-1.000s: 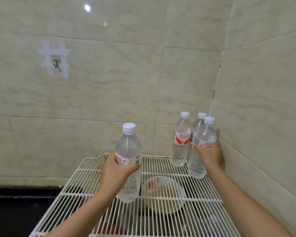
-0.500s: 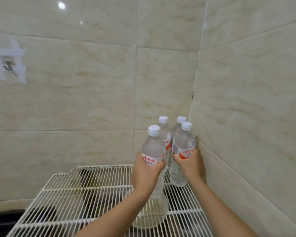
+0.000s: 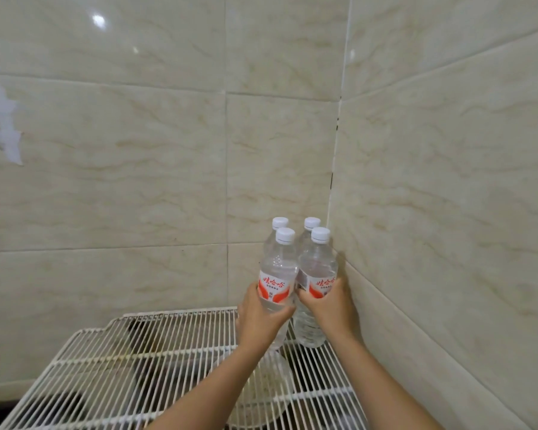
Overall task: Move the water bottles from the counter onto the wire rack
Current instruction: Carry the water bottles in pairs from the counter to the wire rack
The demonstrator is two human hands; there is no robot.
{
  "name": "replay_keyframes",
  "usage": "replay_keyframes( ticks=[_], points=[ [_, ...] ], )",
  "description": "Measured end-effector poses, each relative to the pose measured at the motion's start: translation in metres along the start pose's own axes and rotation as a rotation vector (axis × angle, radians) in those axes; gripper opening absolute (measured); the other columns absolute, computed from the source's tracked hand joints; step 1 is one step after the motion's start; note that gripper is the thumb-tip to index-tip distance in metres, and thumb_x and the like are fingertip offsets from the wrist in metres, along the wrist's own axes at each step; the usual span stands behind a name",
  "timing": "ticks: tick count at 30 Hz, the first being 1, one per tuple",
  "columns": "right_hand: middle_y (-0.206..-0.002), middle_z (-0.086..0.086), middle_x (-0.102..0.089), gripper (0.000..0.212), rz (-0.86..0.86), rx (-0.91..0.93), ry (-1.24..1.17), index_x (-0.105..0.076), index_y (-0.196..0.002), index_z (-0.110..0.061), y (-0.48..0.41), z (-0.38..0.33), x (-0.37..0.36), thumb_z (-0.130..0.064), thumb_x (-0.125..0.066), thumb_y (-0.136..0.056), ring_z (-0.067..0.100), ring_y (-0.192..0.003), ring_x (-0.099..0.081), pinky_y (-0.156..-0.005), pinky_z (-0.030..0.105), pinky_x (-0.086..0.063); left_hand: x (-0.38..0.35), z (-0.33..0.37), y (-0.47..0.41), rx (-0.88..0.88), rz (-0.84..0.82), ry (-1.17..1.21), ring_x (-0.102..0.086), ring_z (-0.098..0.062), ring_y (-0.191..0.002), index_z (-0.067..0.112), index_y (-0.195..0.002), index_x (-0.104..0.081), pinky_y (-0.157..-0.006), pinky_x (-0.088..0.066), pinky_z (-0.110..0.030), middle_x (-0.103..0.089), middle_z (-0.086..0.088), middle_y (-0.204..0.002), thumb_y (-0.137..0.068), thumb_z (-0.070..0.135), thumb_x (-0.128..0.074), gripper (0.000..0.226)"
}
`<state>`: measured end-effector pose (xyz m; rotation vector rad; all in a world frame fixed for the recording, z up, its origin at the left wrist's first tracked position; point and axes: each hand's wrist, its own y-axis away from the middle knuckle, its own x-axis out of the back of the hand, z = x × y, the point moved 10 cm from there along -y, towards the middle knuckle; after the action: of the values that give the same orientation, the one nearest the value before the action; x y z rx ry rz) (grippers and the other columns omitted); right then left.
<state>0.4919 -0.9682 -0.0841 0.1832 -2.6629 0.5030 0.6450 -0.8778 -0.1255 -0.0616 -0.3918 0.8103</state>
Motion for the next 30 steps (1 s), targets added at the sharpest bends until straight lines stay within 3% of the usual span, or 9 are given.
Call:
replay_keyframes(
  ticks=[3, 5, 7, 10, 14, 16, 20, 25, 30],
  points=[
    [-0.114, 0.003, -0.058, 0.068, -0.104, -0.04, -0.092, -0.04, -0.119, -0.019, 0.001, 0.01, -0.009, -0.03, -0.079, -0.066, 0.019, -0.096, -0.058, -0.081, 0.032, -0.05, -0.007, -0.012, 0.0, 0.003, -0.191, 0.099, -0.05, -0.018, -0.118, 0.034, -0.123, -0.032, -0.099, -0.044, -0.038, -0.052, 0.006, -0.121, -0.058, 0.025, -0.08, 0.082],
    [-0.123, 0.003, -0.057, 0.076, -0.205, -0.099, -0.182, -0.037, -0.128, -0.017, 0.006, 0.025, -0.021, -0.023, -0.081, -0.066, 0.021, -0.109, -0.057, -0.092, 0.038, -0.05, -0.01, -0.018, 0.003, 0.013, -0.325, 0.166, -0.052, -0.013, -0.113, 0.03, -0.128, -0.029, -0.091, -0.044, -0.026, -0.051, 0.004, -0.122, -0.064, 0.004, -0.076, 0.083],
    [-0.128, 0.004, -0.056, 0.077, -0.249, -0.123, -0.212, -0.037, -0.131, -0.014, 0.013, 0.037, -0.028, -0.019, -0.08, -0.067, 0.02, -0.113, -0.056, -0.094, 0.037, -0.049, -0.009, -0.019, 0.006, 0.002, -0.351, 0.165, -0.052, -0.007, -0.105, 0.029, -0.128, -0.031, -0.085, -0.043, -0.021, -0.052, 0.008, -0.117, -0.066, 0.005, -0.076, 0.081],
    [-0.119, 0.005, -0.061, 0.064, -0.18, -0.111, -0.227, -0.046, -0.124, -0.013, 0.018, 0.046, -0.028, -0.015, -0.079, -0.069, 0.015, -0.098, -0.059, -0.081, 0.027, -0.049, -0.007, -0.019, 0.008, -0.012, -0.179, 0.129, -0.05, -0.011, -0.108, 0.03, -0.125, -0.035, -0.092, -0.041, -0.027, -0.05, 0.01, -0.112, -0.062, 0.011, -0.081, 0.08],
    [-0.105, 0.001, -0.067, 0.055, -0.01, -0.069, -0.113, -0.049, -0.103, -0.026, 0.018, 0.049, -0.019, -0.03, -0.083, -0.059, 0.019, -0.094, -0.065, -0.083, 0.04, -0.054, -0.012, -0.026, 0.012, 0.03, 0.052, 0.066, -0.049, -0.021, -0.118, 0.03, -0.126, -0.039, -0.1, -0.044, -0.045, -0.056, 0.005, -0.12, -0.053, 0.031, -0.085, 0.085],
    [-0.107, 0.002, -0.067, 0.056, 0.025, -0.072, -0.084, -0.048, -0.105, -0.025, 0.02, 0.049, -0.013, -0.031, -0.082, -0.061, 0.021, -0.095, -0.064, -0.082, 0.038, -0.053, -0.015, -0.027, 0.012, 0.053, 0.099, 0.059, -0.048, -0.024, -0.12, 0.029, -0.126, -0.039, -0.099, -0.044, -0.049, -0.055, 0.003, -0.123, -0.053, 0.035, -0.085, 0.086],
    [-0.117, 0.005, -0.062, 0.067, 0.003, -0.06, -0.057, -0.045, -0.121, -0.016, 0.016, 0.052, -0.011, -0.028, -0.08, -0.066, 0.024, -0.104, -0.062, -0.083, 0.034, -0.05, -0.022, -0.025, 0.012, 0.056, 0.124, 0.049, -0.046, -0.024, -0.122, 0.029, -0.13, -0.038, -0.098, -0.045, -0.048, -0.054, 0.003, -0.127, -0.054, 0.036, -0.084, 0.089],
    [-0.122, 0.005, -0.057, 0.071, -0.034, -0.027, -0.111, -0.04, -0.125, -0.013, 0.017, 0.051, -0.014, -0.021, -0.08, -0.067, 0.022, -0.11, -0.058, -0.079, 0.023, -0.044, -0.021, -0.028, 0.012, 0.052, 0.119, 0.035, -0.046, -0.024, -0.125, 0.03, -0.131, -0.036, -0.102, -0.041, -0.051, -0.053, 0.002, -0.13, -0.053, 0.042, -0.083, 0.092],
    [-0.13, 0.008, -0.052, 0.086, -0.022, 0.037, -0.095, -0.035, -0.134, -0.014, 0.019, 0.054, -0.015, -0.021, -0.083, -0.062, 0.022, -0.12, -0.051, -0.091, 0.029, -0.045, -0.023, -0.031, 0.021, 0.089, 0.049, 0.043, -0.047, -0.025, -0.124, 0.027, -0.129, -0.036, -0.102, -0.042, -0.047, -0.053, -0.001, -0.129, -0.059, 0.027, -0.083, 0.084]
  ],
)
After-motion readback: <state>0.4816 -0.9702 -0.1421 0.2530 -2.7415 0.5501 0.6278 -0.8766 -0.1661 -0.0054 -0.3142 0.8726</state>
